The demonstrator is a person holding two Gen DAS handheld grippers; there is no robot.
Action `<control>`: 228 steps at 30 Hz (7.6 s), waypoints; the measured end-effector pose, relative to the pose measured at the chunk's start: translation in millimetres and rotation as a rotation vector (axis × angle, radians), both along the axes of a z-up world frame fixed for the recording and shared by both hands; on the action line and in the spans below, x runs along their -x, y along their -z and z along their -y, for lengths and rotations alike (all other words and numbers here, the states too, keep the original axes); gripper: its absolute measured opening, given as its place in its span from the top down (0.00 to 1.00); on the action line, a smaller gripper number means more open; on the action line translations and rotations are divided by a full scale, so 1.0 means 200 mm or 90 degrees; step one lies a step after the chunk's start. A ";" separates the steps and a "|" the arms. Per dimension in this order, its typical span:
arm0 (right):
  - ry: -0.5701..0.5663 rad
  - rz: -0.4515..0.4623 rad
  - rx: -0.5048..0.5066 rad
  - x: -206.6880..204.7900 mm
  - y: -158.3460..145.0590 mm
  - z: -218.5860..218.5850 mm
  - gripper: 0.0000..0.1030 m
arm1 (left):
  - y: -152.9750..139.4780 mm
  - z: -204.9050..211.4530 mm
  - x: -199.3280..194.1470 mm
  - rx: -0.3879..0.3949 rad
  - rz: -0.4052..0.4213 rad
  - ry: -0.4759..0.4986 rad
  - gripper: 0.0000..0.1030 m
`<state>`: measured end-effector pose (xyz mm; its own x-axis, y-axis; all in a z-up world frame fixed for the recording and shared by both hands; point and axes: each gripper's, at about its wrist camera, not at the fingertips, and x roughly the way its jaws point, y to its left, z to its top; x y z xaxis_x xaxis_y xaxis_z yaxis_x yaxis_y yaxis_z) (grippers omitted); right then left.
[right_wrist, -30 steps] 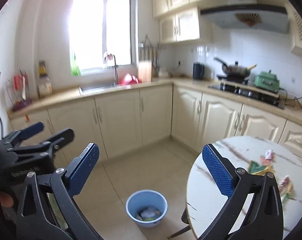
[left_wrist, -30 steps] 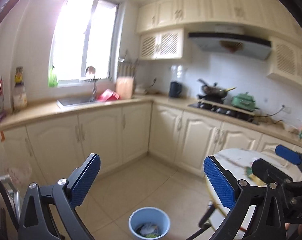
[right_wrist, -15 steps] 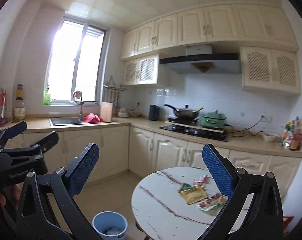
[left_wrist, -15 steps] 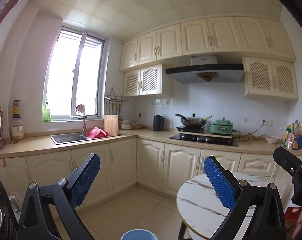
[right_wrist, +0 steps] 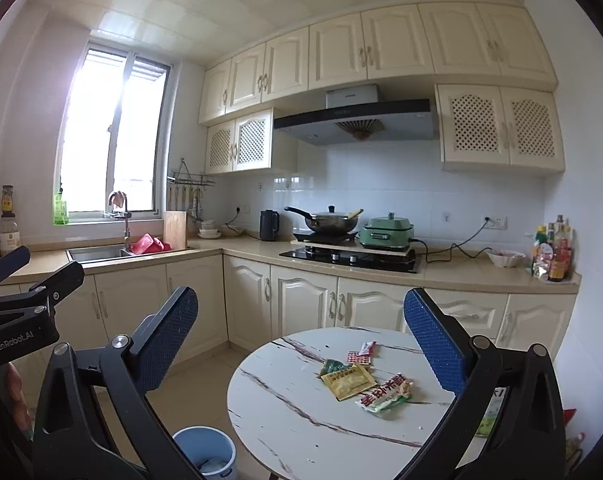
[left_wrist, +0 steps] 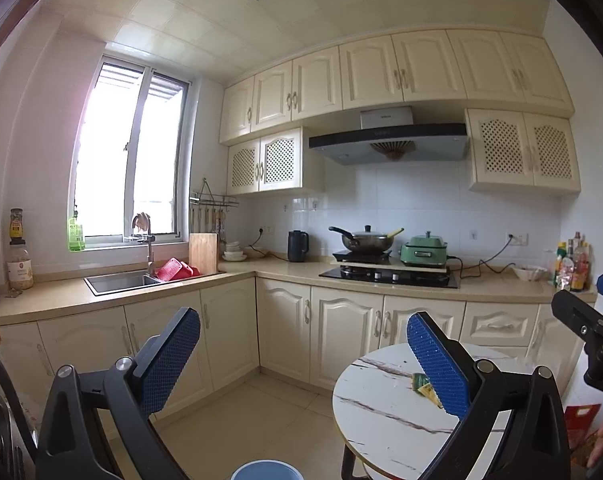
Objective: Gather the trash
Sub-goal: 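Move both tools back from the bucket toward the table, then grasp the gold sachet with the left tool while the right tool grasps the white-red printed bag, then carry the gold sachet and white-red bag over the blue bucket, then open both tools over the bucket to drop the sachet and bag, then move both tools back from the bucket toward the table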
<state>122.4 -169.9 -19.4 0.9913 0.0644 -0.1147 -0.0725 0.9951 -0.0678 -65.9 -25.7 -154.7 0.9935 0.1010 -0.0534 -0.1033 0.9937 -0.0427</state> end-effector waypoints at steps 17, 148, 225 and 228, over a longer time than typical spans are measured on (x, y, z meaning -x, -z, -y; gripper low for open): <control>0.122 -0.216 -0.056 -0.61 0.52 0.56 0.00 | 0.11 0.15 -0.96 0.017 -0.246 0.069 0.01; -0.366 -0.579 -0.092 -1.68 1.57 -1.08 0.48 | 0.66 -1.30 -1.75 0.165 -0.529 0.113 0.66; -0.083 -0.017 0.000 -0.13 0.00 -0.28 0.00 | -0.23 0.09 0.21 0.002 0.008 -0.023 0.01; -0.065 -0.002 -0.006 -0.06 -0.05 -0.20 0.00 | -0.08 0.19 0.21 -0.005 0.019 -0.007 0.01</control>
